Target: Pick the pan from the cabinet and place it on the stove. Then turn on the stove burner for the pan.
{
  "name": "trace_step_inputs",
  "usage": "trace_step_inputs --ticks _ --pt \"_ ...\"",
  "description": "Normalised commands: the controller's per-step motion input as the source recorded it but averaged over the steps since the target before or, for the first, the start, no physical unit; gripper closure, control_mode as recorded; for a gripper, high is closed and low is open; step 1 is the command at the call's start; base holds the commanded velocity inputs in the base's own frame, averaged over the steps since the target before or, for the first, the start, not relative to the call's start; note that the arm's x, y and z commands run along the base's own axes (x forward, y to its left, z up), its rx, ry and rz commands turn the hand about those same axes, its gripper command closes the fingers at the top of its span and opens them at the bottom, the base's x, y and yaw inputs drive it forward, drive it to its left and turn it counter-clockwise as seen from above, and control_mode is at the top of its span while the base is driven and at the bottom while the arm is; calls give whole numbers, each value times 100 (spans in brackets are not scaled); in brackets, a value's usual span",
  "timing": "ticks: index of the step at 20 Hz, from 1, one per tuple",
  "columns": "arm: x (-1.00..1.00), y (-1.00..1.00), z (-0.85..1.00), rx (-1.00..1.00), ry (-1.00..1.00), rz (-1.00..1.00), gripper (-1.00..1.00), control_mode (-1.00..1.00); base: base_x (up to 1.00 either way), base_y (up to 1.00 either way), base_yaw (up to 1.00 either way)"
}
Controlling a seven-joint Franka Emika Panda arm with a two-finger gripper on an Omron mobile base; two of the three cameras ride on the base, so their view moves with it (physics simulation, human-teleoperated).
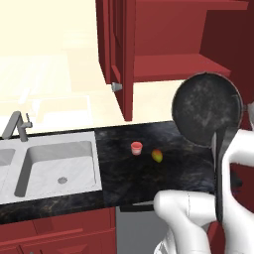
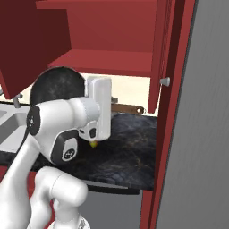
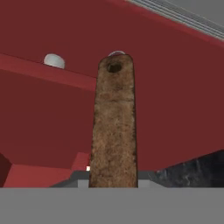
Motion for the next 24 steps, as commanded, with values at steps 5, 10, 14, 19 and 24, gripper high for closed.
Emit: trace_step_inputs --ticks 5,10,14,19,24 --pt "-46 13 -23 0 3 9 100 -100 0 0 0" --pt "0 8 -1 0 2 2 100 -100 0 0 0" --pt "-3 0 -1 0 -1 0 100 -100 0 0 0" --pt "-25 0 -7 0 -3 0 100 100 -12 2 0" --pt "0 0 0 0 0 0 100 100 -68 37 0"
